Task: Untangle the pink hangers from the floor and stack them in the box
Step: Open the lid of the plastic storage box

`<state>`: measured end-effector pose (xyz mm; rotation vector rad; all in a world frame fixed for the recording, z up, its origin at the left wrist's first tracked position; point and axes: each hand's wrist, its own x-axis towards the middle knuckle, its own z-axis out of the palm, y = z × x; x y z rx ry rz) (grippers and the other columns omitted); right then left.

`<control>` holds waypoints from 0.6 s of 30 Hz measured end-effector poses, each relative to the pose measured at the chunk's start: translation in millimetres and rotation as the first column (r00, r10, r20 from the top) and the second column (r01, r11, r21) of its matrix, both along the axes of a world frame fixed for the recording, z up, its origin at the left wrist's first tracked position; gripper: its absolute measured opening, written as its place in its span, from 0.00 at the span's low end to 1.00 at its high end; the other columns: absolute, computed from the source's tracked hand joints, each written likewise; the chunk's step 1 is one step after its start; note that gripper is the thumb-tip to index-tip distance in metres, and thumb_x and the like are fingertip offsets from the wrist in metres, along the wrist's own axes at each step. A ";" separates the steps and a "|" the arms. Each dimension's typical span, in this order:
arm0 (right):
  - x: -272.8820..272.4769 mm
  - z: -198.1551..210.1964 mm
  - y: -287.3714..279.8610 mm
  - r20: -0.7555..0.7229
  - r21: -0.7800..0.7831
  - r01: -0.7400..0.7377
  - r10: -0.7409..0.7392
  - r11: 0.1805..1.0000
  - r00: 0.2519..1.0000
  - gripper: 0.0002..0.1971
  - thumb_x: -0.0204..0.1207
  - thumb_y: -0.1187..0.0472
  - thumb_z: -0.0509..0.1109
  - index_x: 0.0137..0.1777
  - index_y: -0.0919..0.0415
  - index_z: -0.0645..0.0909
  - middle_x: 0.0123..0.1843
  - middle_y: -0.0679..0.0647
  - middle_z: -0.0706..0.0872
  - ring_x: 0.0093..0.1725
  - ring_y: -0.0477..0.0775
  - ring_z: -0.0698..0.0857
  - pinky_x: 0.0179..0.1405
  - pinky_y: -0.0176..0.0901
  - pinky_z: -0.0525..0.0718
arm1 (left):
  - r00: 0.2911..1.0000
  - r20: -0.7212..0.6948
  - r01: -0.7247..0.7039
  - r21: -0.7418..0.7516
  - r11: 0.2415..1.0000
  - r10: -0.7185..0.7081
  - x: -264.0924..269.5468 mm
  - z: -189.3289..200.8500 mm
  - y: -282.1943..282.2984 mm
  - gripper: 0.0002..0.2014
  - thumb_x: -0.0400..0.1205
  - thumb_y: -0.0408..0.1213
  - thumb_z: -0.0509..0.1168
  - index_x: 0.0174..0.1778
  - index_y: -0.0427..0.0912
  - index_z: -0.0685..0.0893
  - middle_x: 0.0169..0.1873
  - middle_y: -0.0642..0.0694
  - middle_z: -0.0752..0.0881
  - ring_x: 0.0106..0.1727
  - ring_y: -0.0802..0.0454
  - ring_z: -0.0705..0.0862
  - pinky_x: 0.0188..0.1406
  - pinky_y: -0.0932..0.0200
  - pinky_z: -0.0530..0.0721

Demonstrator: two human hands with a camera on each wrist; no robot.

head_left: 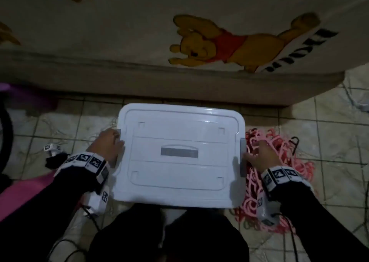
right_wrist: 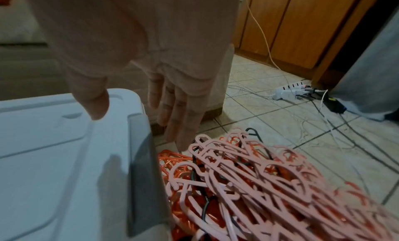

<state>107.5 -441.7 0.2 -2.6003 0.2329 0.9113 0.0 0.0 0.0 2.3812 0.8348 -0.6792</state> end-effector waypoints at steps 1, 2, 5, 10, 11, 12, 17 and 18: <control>2.3 -10.5 -0.4 0.022 0.030 0.046 -0.047 0.999 0.999 0.24 0.72 0.54 0.75 0.63 0.64 0.73 0.47 0.57 0.84 0.44 0.56 0.81 0.42 0.43 0.75 | 0.998 0.040 -0.049 -0.003 0.999 0.050 1.8 -12.1 2.1 0.18 0.82 0.41 0.64 0.62 0.31 0.78 0.60 0.29 0.81 0.57 0.34 0.82 0.57 0.45 0.81; 4.4 -20.9 -2.6 0.042 0.039 0.075 -0.077 0.996 0.996 0.26 0.72 0.52 0.76 0.65 0.64 0.72 0.51 0.59 0.85 0.47 0.58 0.83 0.44 0.44 0.77 | 0.995 0.056 -0.087 0.008 0.996 0.086 3.4 -22.1 5.6 0.20 0.82 0.44 0.63 0.63 0.31 0.77 0.61 0.29 0.81 0.57 0.33 0.82 0.58 0.44 0.80; 20.4 -45.8 -1.5 0.057 0.121 0.129 -0.137 0.984 0.989 0.27 0.71 0.50 0.76 0.65 0.60 0.71 0.53 0.56 0.83 0.50 0.58 0.83 0.47 0.45 0.80 | 0.985 0.051 -0.165 0.025 0.986 0.163 17.7 -46.8 13.5 0.28 0.83 0.50 0.63 0.73 0.35 0.70 0.66 0.31 0.80 0.65 0.34 0.79 0.59 0.47 0.76; 46.7 -58.8 -8.6 0.039 0.169 0.005 -0.012 0.986 0.999 0.13 0.68 0.49 0.76 0.48 0.49 0.76 0.42 0.47 0.85 0.41 0.49 0.86 0.28 0.39 0.78 | 0.996 0.028 -0.077 -0.057 0.995 0.079 39.0 -68.0 29.5 0.21 0.82 0.56 0.60 0.63 0.44 0.79 0.58 0.39 0.82 0.51 0.43 0.82 0.51 0.52 0.77; 50.6 -59.2 -10.5 0.038 0.187 -0.009 0.002 0.982 0.999 0.13 0.68 0.48 0.76 0.47 0.47 0.76 0.43 0.48 0.86 0.41 0.49 0.86 0.31 0.41 0.81 | 0.996 0.056 -0.065 -0.080 0.995 0.069 43.1 -71.4 34.6 0.15 0.83 0.52 0.60 0.57 0.45 0.80 0.54 0.41 0.83 0.47 0.45 0.82 0.49 0.52 0.78; 53.6 -60.3 -11.6 0.051 0.205 -0.021 0.010 0.979 0.999 0.13 0.68 0.47 0.76 0.48 0.47 0.77 0.44 0.49 0.86 0.42 0.50 0.86 0.34 0.44 0.83 | 0.995 0.077 -0.054 -0.102 0.993 0.063 46.6 -76.1 39.9 0.13 0.84 0.50 0.60 0.53 0.45 0.82 0.51 0.41 0.85 0.46 0.45 0.83 0.50 0.51 0.80; 70.4 -64.1 -2.5 0.125 0.265 -0.071 0.039 0.962 0.991 0.17 0.72 0.52 0.75 0.55 0.59 0.77 0.47 0.55 0.85 0.45 0.54 0.85 0.35 0.46 0.81 | 0.984 0.168 -0.039 -0.132 0.990 0.061 66.6 -91.4 61.3 0.13 0.84 0.48 0.63 0.44 0.42 0.84 0.39 0.38 0.87 0.39 0.42 0.85 0.45 0.48 0.82; 74.4 -64.9 -1.0 0.132 0.259 -0.079 0.045 0.963 0.990 0.17 0.72 0.53 0.75 0.55 0.59 0.77 0.46 0.55 0.85 0.44 0.54 0.86 0.34 0.45 0.81 | 0.982 0.179 -0.027 -0.134 0.991 0.051 70.0 -94.3 64.4 0.14 0.84 0.46 0.63 0.42 0.39 0.84 0.36 0.38 0.87 0.35 0.43 0.84 0.40 0.50 0.82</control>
